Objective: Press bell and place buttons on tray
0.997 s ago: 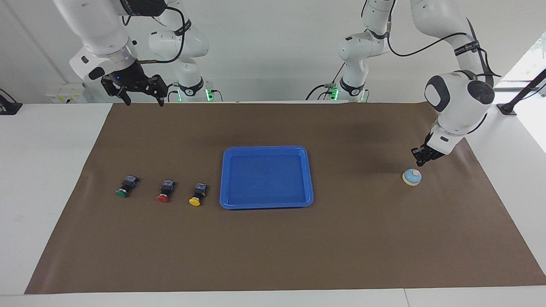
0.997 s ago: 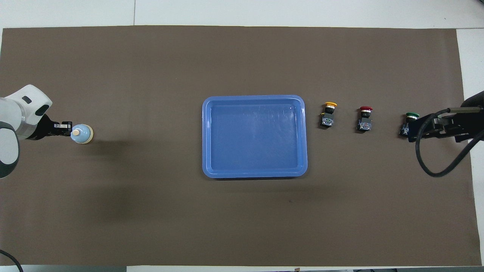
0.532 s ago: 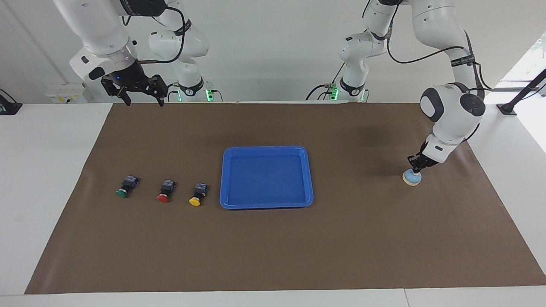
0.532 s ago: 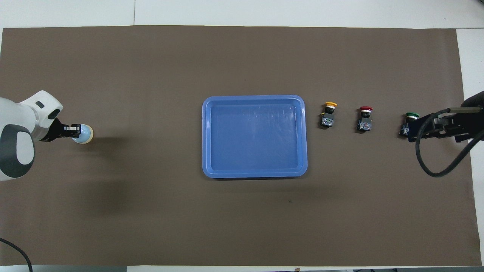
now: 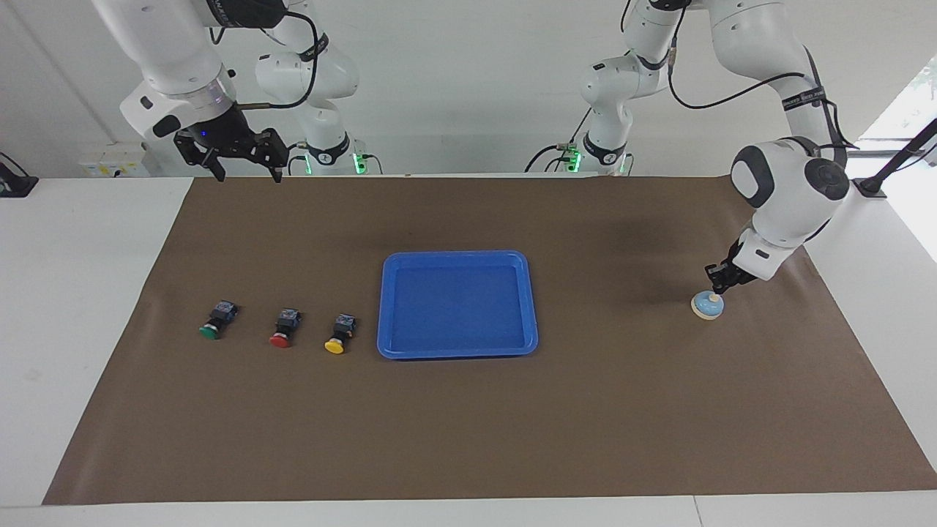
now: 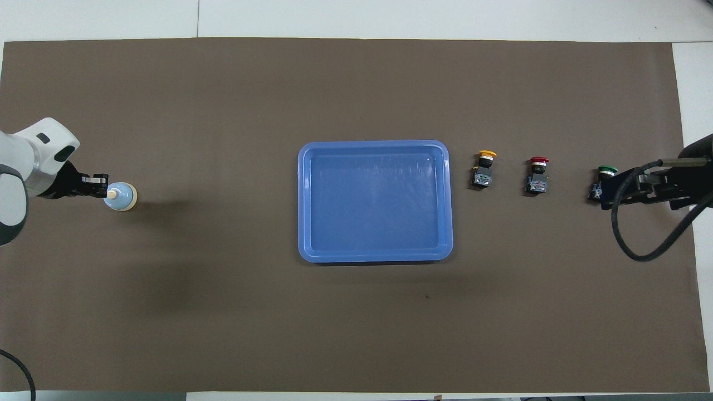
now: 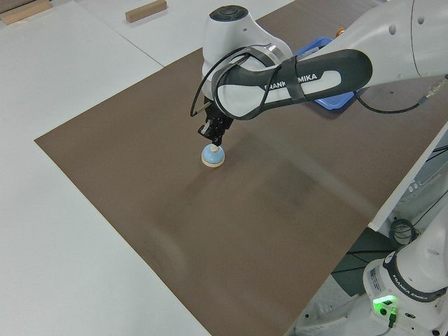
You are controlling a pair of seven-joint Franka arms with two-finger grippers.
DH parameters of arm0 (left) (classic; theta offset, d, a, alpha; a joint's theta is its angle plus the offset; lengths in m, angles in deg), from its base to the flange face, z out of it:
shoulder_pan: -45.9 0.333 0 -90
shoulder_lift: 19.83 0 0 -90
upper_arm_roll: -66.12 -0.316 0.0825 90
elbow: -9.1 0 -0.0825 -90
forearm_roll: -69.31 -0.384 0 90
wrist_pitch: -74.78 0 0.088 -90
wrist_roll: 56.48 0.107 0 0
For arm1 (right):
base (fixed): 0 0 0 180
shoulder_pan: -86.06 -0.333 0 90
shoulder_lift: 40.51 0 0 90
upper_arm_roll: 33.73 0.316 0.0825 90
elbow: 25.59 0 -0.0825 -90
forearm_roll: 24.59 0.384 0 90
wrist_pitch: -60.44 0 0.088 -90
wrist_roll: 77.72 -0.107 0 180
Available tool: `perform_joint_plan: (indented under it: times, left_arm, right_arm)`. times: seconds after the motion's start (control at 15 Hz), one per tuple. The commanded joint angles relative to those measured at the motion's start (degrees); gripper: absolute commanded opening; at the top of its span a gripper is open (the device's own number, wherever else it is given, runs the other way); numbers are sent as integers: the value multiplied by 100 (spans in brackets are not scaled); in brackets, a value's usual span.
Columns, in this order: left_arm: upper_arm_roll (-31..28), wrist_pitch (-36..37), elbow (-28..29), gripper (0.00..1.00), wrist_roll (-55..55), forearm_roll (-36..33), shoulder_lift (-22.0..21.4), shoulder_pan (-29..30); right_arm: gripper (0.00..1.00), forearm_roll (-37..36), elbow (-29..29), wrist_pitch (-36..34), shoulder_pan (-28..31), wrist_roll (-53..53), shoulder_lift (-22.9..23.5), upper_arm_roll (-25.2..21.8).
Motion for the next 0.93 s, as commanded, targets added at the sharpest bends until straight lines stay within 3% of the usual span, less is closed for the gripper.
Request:
perform_joint_plan:
  times: [0.0,0.33,0.66,0.8,0.86]
  left_arm:
    - [-11,1235,-708,100,6,-74,-246,-222]
    - [24,2494,-691,100,-11,-39,-1222,-530]
    - [24,2530,-787,100,-29,-30,-1188,-627]
    - [24,2548,-840,100,-29,-30,-1153,-627]
    - [24,2591,-962,100,-38,-39,-1040,-671]
  right_arm:
    - [100,79,1,-105,14,141,-40,18]
    - [100,79,-25,-35,14,158,-40,18]
    - [100,71,-1191,1492,-21,36,-312,80]
    - [100,62,-1588,2143,-274,-175,-190,97]
    - [100,53,-1633,2380,-337,-359,81,97]
